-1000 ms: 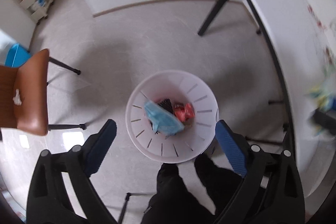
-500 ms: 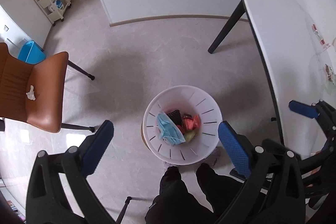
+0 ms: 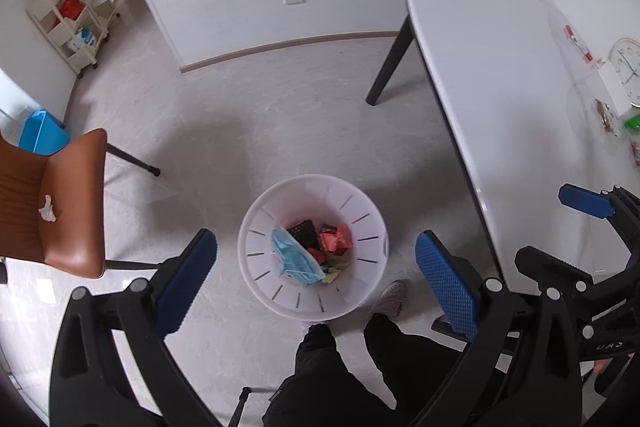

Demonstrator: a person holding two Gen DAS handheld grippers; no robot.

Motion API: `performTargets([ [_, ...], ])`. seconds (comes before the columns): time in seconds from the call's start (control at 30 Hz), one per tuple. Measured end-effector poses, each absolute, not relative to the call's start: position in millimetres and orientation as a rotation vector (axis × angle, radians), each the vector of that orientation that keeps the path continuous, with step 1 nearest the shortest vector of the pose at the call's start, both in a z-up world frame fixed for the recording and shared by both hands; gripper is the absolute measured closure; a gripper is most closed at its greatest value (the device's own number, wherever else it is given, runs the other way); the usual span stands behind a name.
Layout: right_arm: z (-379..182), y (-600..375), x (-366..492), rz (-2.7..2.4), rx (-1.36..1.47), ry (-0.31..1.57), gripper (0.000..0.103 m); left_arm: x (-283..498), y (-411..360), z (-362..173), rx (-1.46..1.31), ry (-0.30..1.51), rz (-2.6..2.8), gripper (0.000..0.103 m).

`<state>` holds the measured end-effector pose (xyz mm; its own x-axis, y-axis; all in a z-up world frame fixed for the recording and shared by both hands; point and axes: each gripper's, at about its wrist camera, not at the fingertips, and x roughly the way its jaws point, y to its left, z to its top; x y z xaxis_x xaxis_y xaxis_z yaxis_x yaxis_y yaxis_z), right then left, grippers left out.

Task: Collect trash
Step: 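Grasp the small green-white paper with the right tool while the left tool grasps the clear snack bag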

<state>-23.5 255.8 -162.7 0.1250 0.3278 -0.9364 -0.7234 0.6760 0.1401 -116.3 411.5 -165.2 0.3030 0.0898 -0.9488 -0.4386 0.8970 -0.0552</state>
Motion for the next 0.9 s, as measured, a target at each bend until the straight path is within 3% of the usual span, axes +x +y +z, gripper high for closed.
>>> performTargets([
  [0.33, -154, 172, 3, 0.614, -0.252, 1.215, 0.007, -72, 352, -157, -0.227, 1.222, 0.215, 0.008],
  [0.73, -152, -47, 66, 0.087, 0.049, 1.165, 0.007, 5, 234, -133, -0.091, 1.175, 0.01, 0.008],
  [0.9, -175, -121, 102, -0.06, 0.11, 1.178, 0.008, 20, 200, -131, -0.044, 1.17, -0.032, 0.008],
])
